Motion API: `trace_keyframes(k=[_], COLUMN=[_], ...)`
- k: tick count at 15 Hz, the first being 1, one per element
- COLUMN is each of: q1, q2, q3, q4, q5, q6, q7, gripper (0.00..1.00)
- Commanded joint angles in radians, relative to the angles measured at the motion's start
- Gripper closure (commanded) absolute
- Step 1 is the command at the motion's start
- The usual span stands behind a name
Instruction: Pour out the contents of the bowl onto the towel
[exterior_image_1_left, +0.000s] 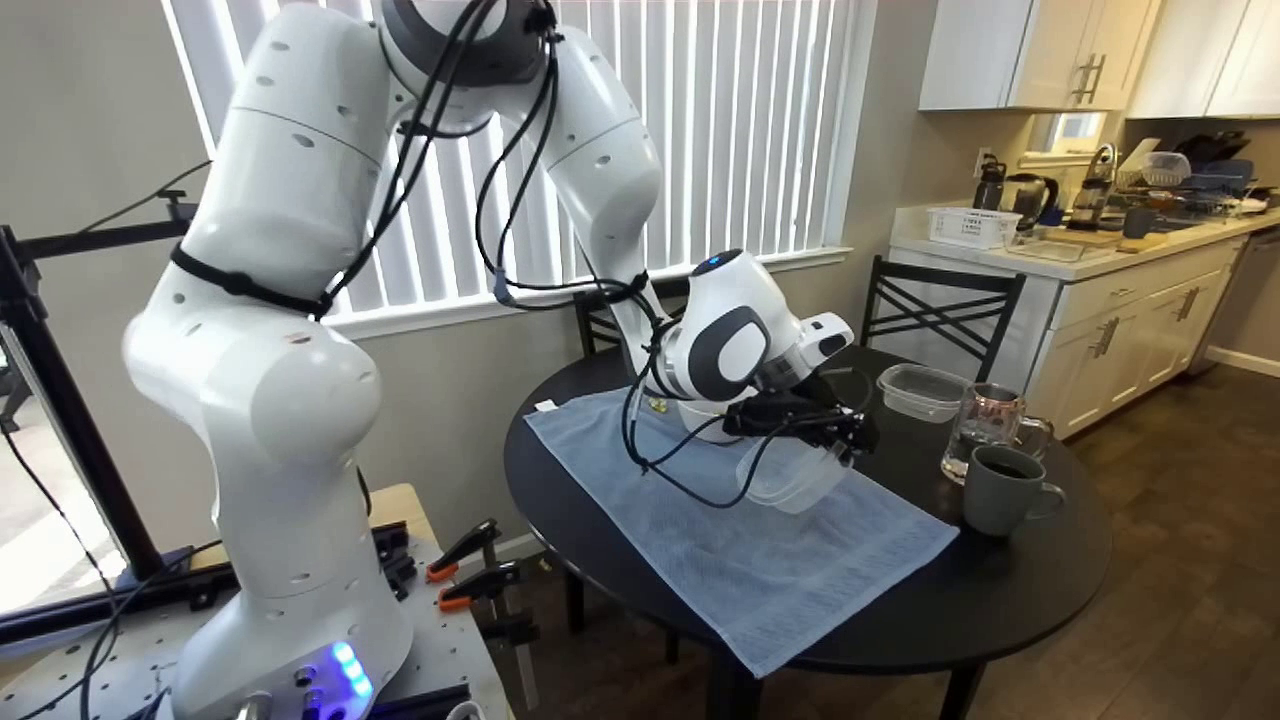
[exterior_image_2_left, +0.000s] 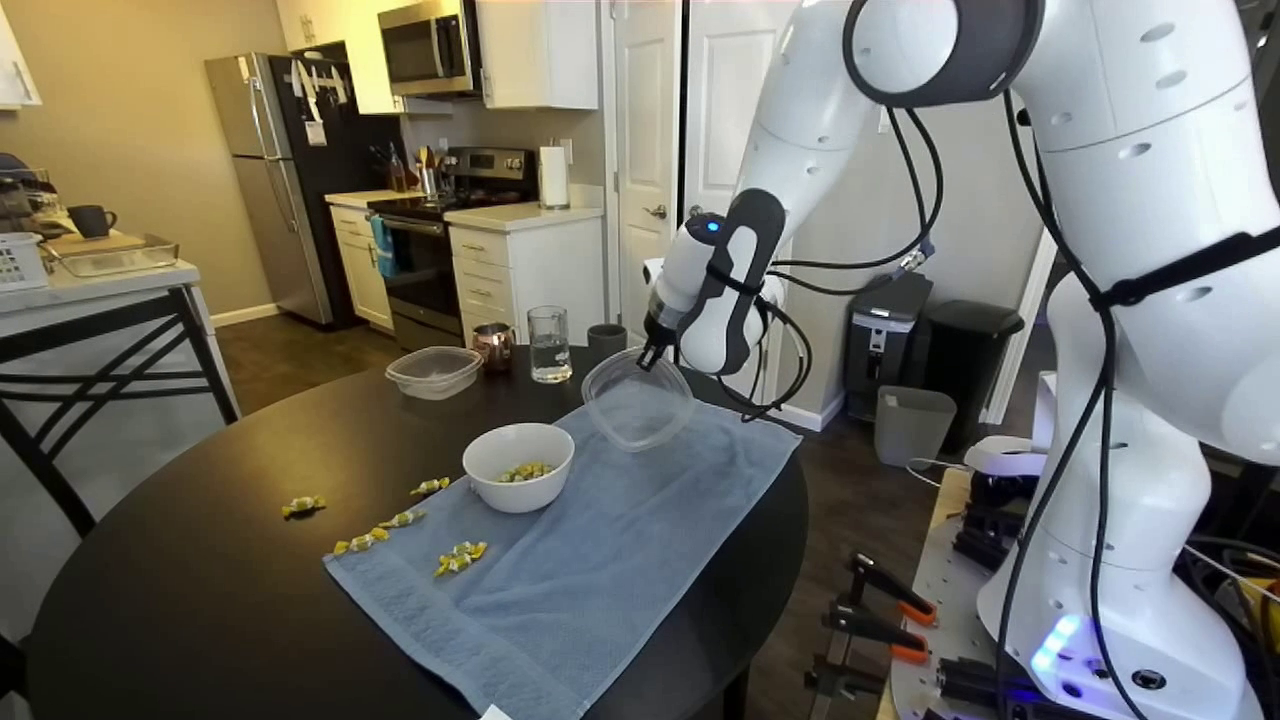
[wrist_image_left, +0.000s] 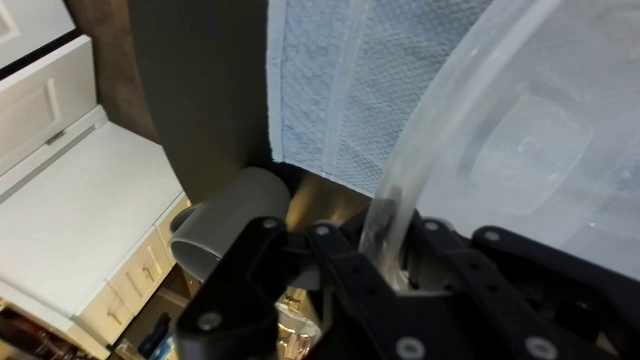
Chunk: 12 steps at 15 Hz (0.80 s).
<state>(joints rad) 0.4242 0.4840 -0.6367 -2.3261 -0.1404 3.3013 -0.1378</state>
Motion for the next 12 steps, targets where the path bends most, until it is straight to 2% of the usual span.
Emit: trace_keyframes(k=[1,2,3,4,5,6,7,8,10,12], q1=[-0.243,-0.302,-0.363,-0.42,-0.485,-0.41,-0.454,-0.476,-0.486,-0.487], q2=[-0.186,-0.212,-0.231,-0.239,-0.239,-0.195,-0.206,-0.21,-0.211,-0.211], q3=[0.266,0.34,0.422,0.498,0.576,0.478,0.537,0.565,0.575,0.575], q4=[-0.066,-0.078,-0.086,-0.088,-0.077,-0.05,-0.053,-0.053,-0.054,-0.055], q5=[-0.03,-0.017,0.05,0.128,0.208,0.064,0.115,0.137,0.143,0.143], q6=[-0.141,-0.183,-0.227,-0.27,-0.323,-0.256,-0.288,-0.299,-0.304,-0.304], q7=[-0.032,-0.024,-0.063,-0.105,-0.15,-0.022,-0.056,-0.072,-0.075,-0.075], gripper=[0.98,0.98,0.98,0.91,0.7,0.92,0.91,0.85,0.73,0.7])
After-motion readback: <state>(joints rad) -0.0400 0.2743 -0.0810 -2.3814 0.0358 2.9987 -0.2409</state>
